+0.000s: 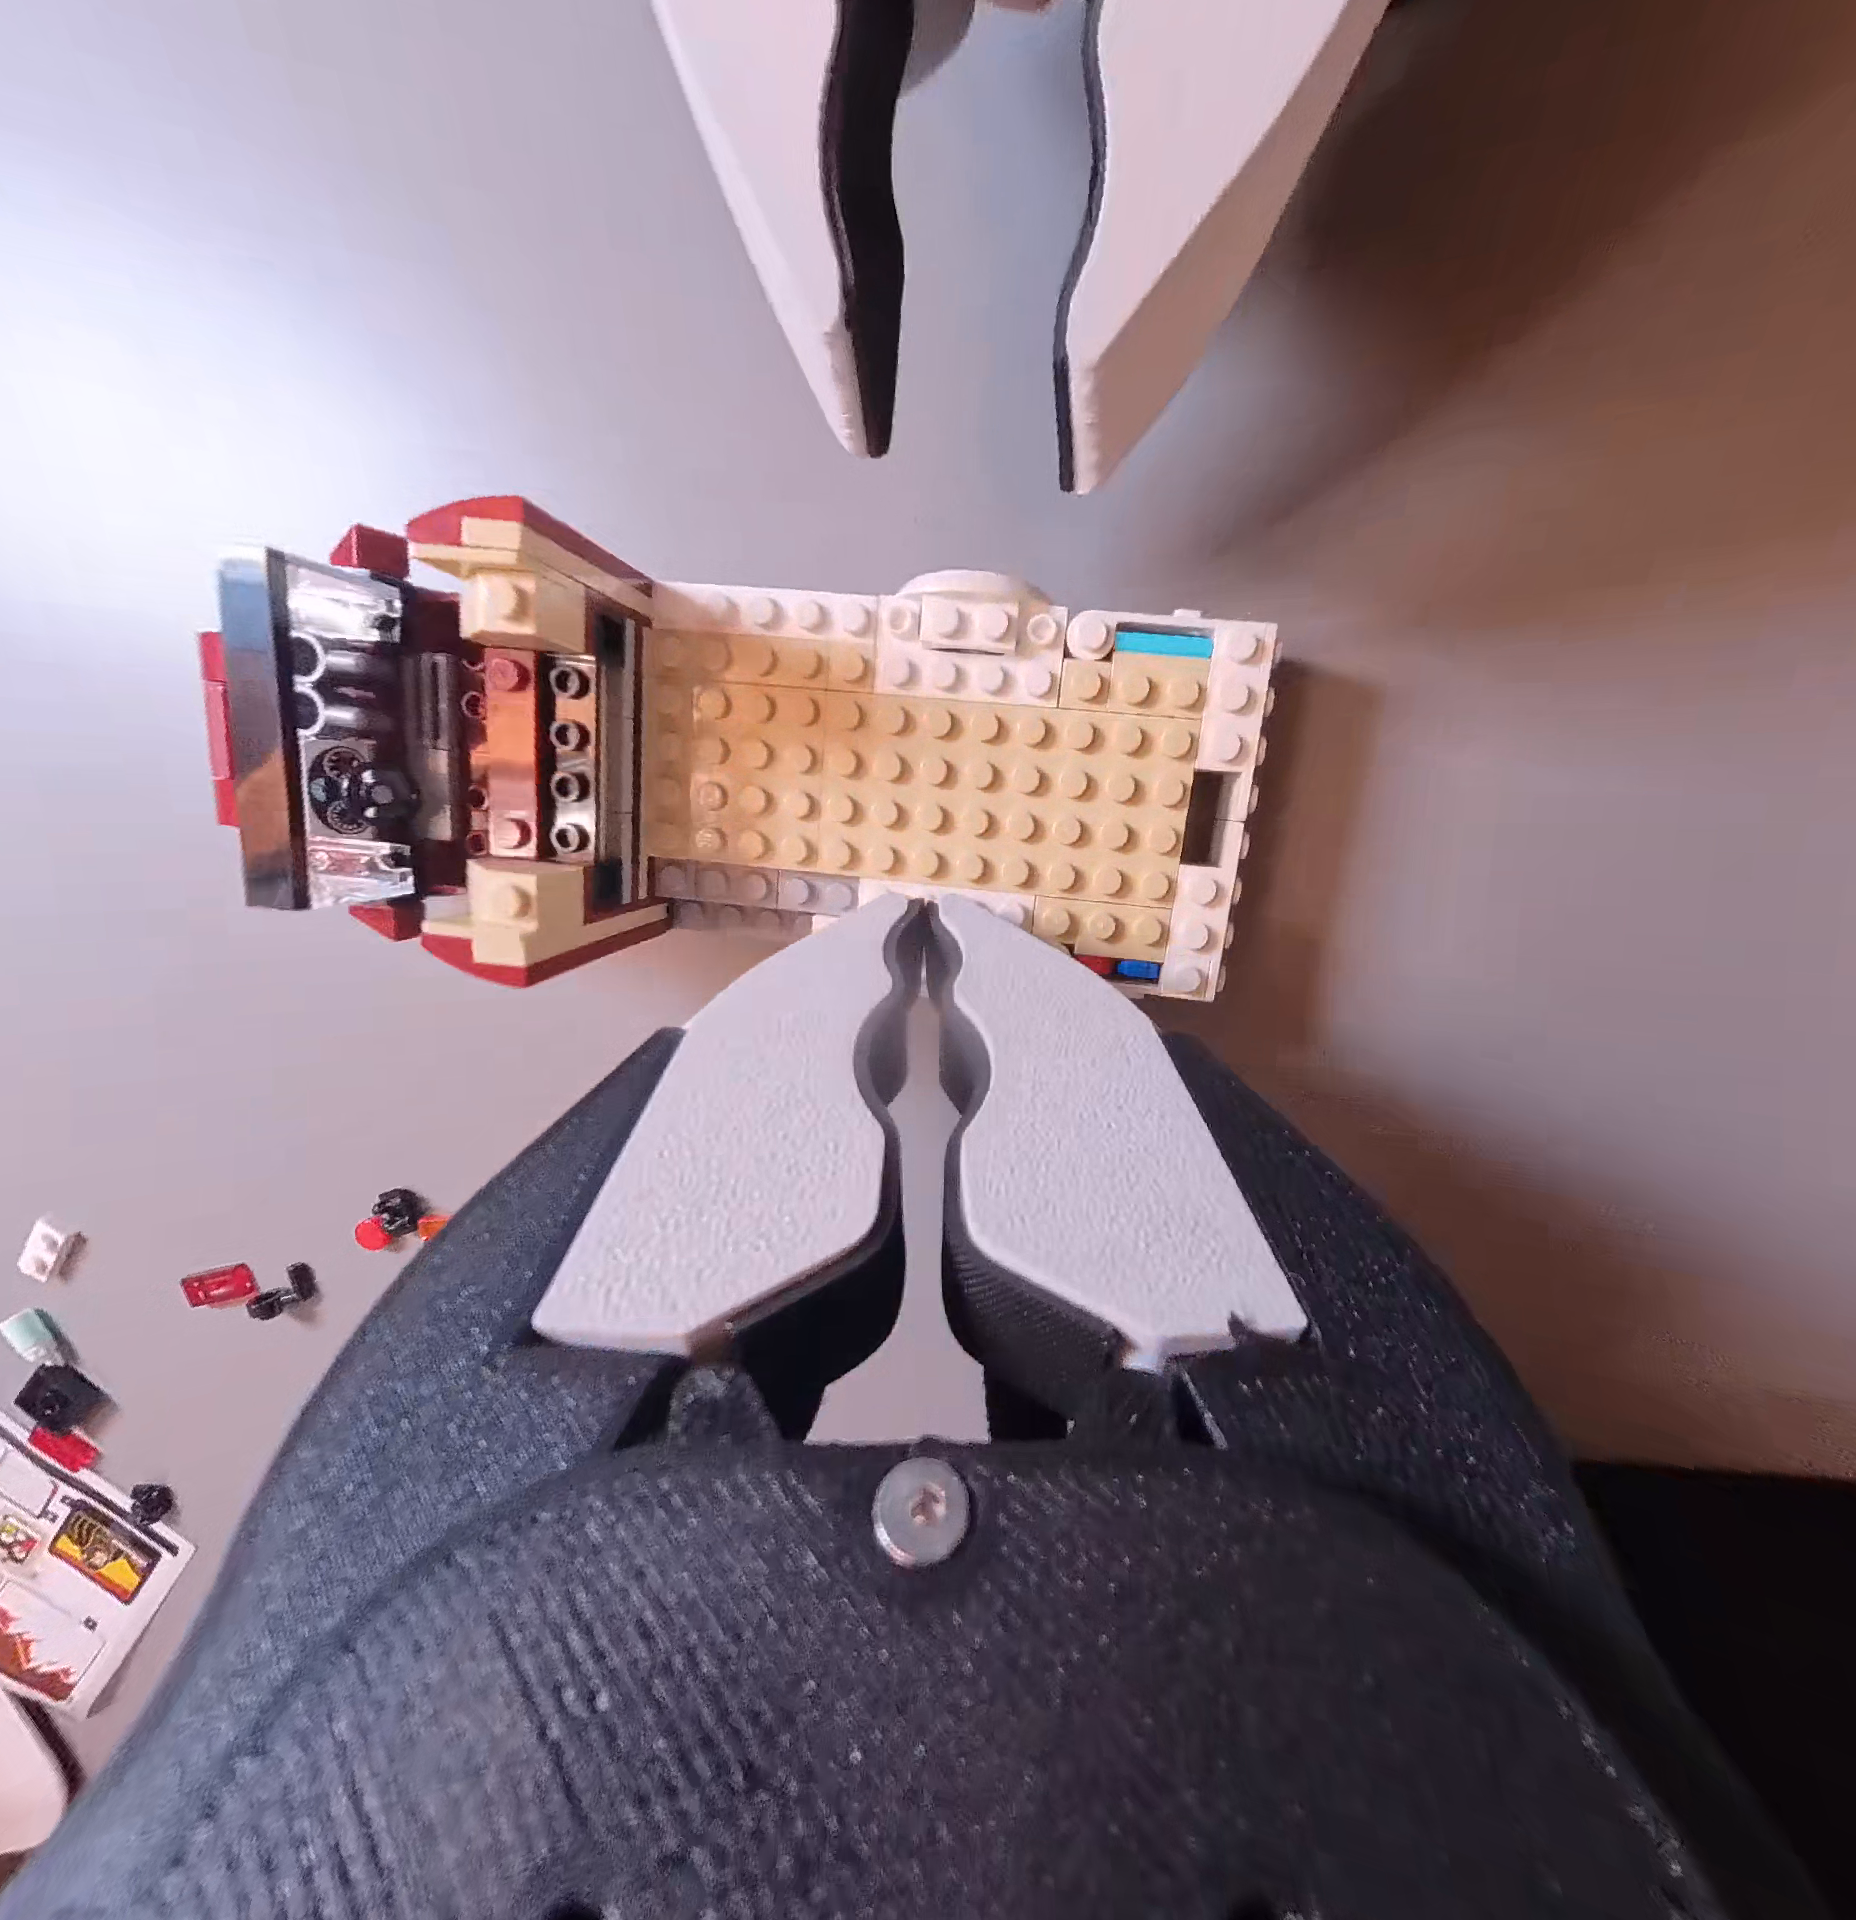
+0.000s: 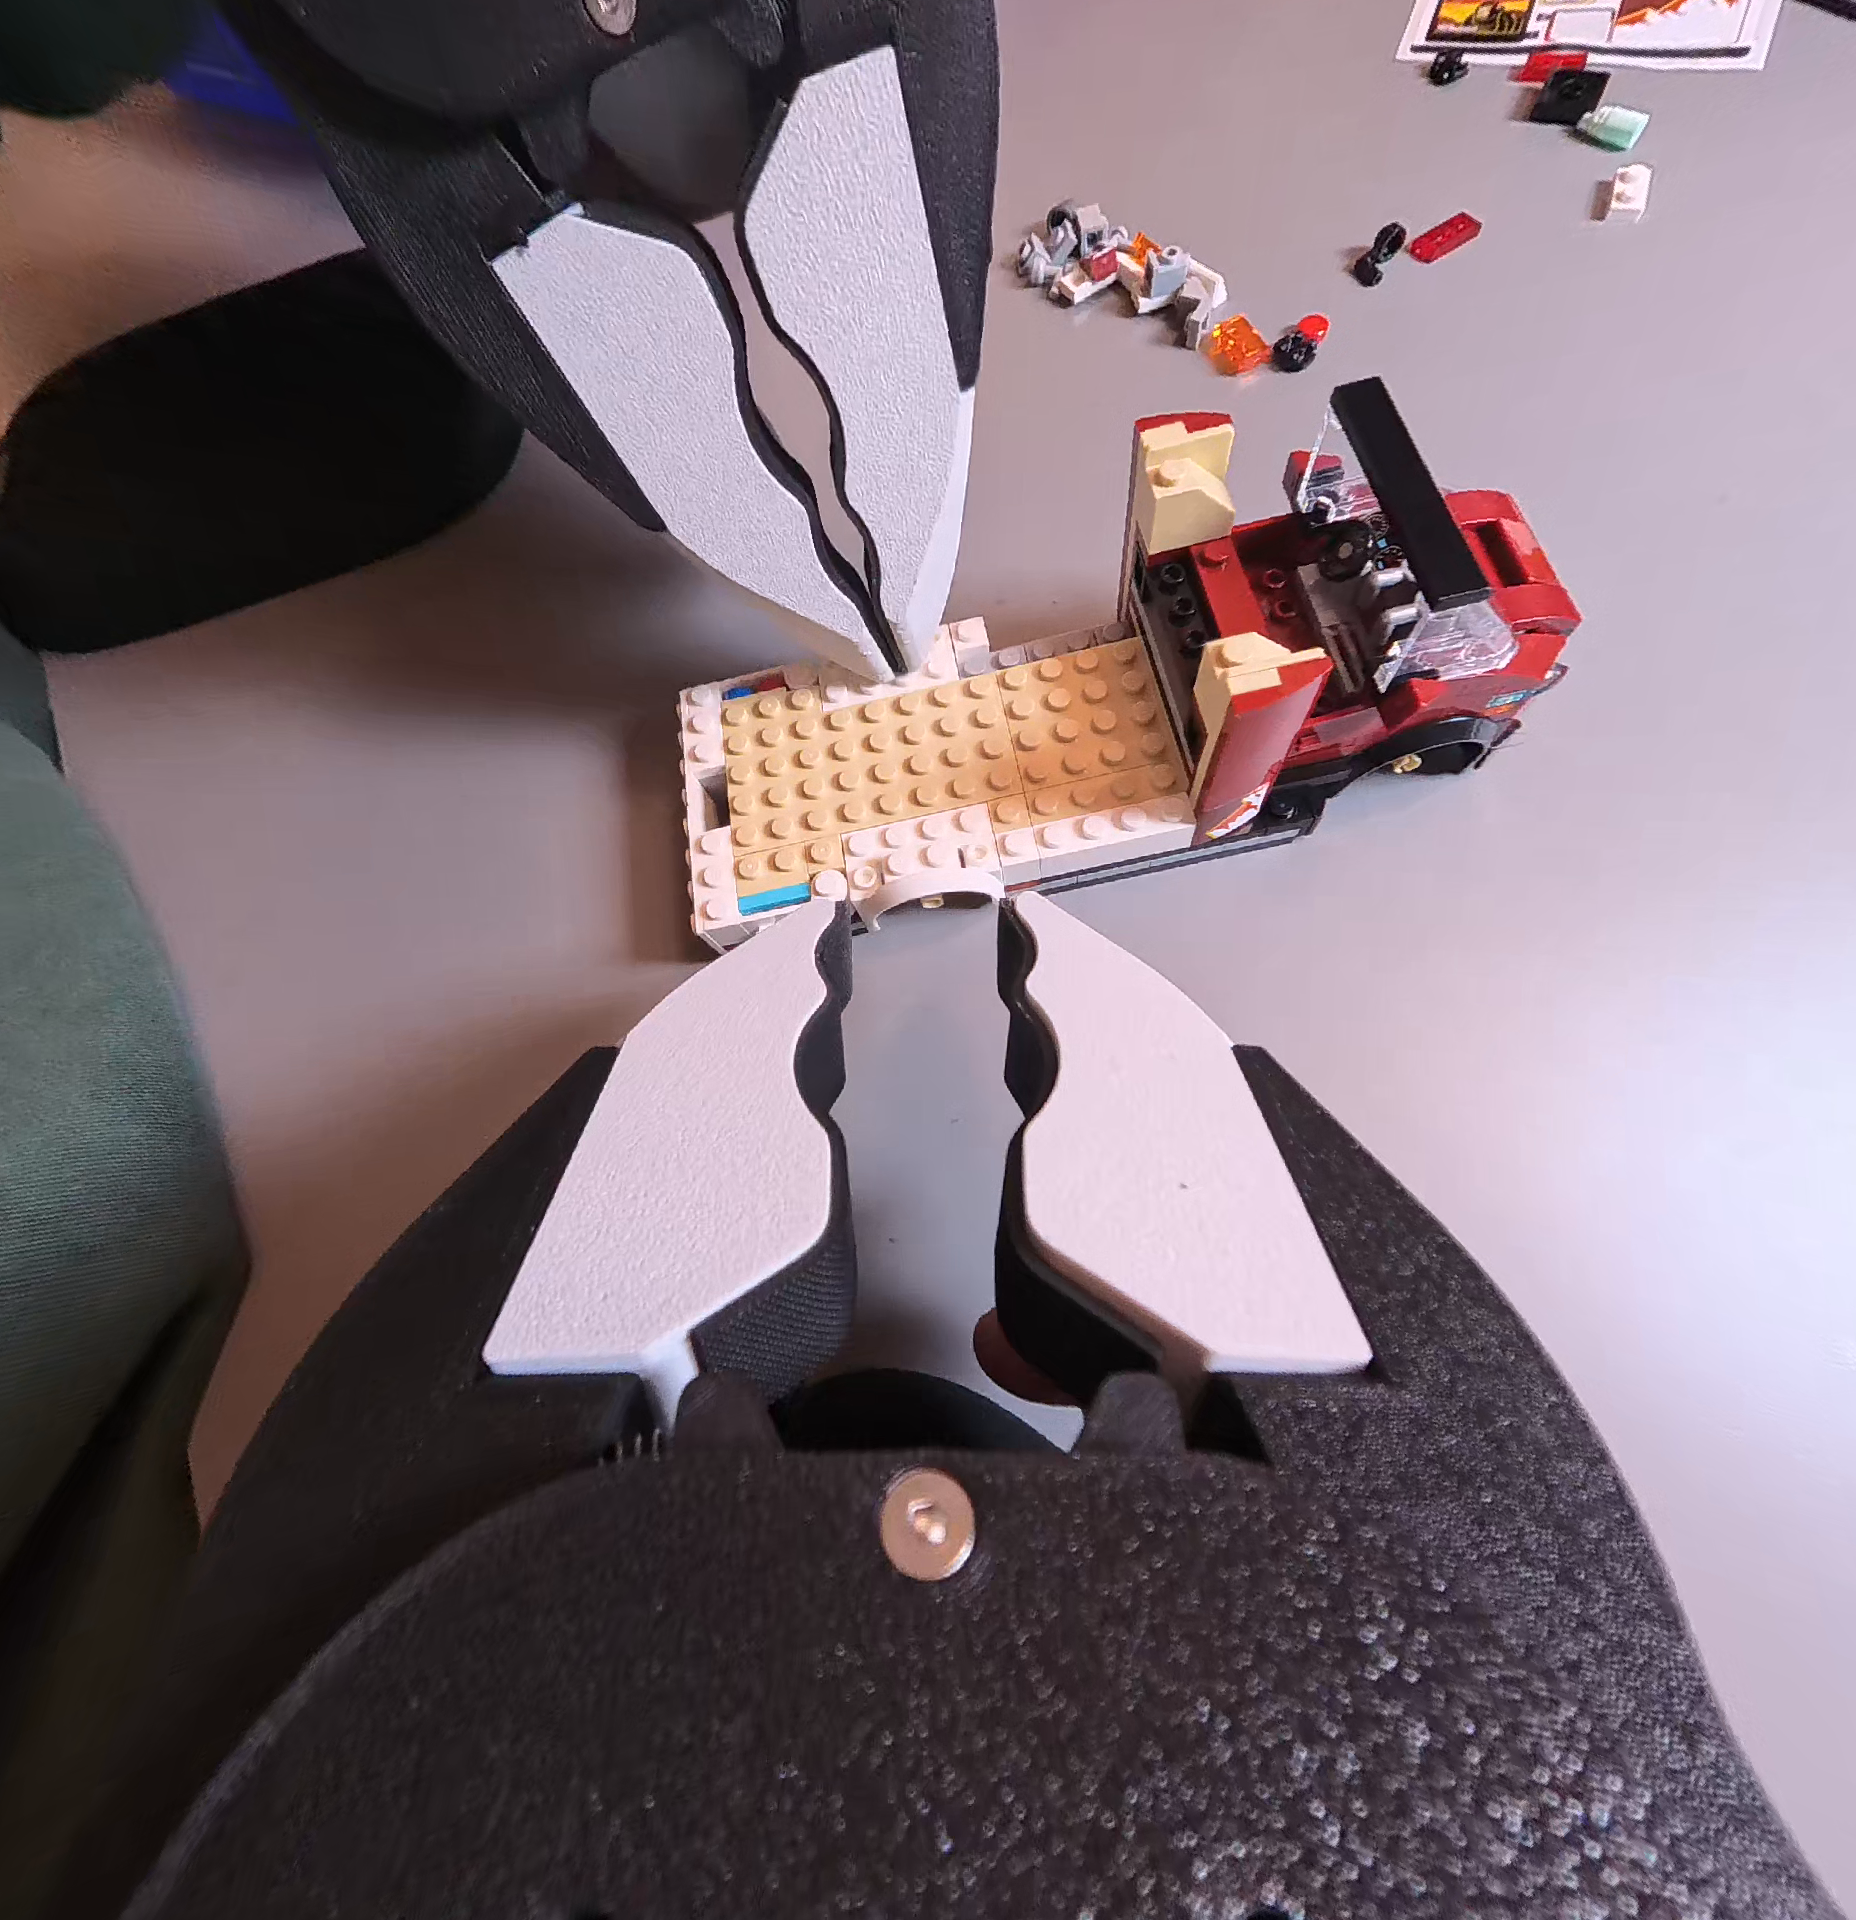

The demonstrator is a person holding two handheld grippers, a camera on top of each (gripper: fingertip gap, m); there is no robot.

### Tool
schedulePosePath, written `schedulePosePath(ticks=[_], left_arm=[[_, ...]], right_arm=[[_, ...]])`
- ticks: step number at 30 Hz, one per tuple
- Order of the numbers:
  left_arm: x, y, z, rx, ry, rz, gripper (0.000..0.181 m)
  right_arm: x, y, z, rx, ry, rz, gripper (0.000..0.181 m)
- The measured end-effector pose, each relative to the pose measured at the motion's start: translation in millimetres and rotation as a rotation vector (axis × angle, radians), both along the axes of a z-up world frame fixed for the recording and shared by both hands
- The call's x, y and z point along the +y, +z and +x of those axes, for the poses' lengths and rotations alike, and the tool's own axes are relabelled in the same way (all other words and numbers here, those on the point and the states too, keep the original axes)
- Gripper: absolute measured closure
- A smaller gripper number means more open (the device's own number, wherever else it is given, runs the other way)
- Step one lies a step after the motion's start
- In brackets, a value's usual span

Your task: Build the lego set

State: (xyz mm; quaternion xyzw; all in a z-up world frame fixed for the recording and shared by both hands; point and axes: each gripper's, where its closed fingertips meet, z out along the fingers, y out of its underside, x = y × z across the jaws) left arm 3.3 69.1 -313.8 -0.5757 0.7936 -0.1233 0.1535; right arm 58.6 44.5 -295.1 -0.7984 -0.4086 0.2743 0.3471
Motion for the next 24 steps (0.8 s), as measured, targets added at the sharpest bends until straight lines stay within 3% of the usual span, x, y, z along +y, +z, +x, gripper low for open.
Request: schedulePosePath(ticks=[24], left_arm=[[0.2, -1.1, -1.0, 0.28, -0.034, 0.083, 0.181]], right_arm=[[4.2, 7.7, 4.7, 0.133, -0.044, -0.051, 0.156]])
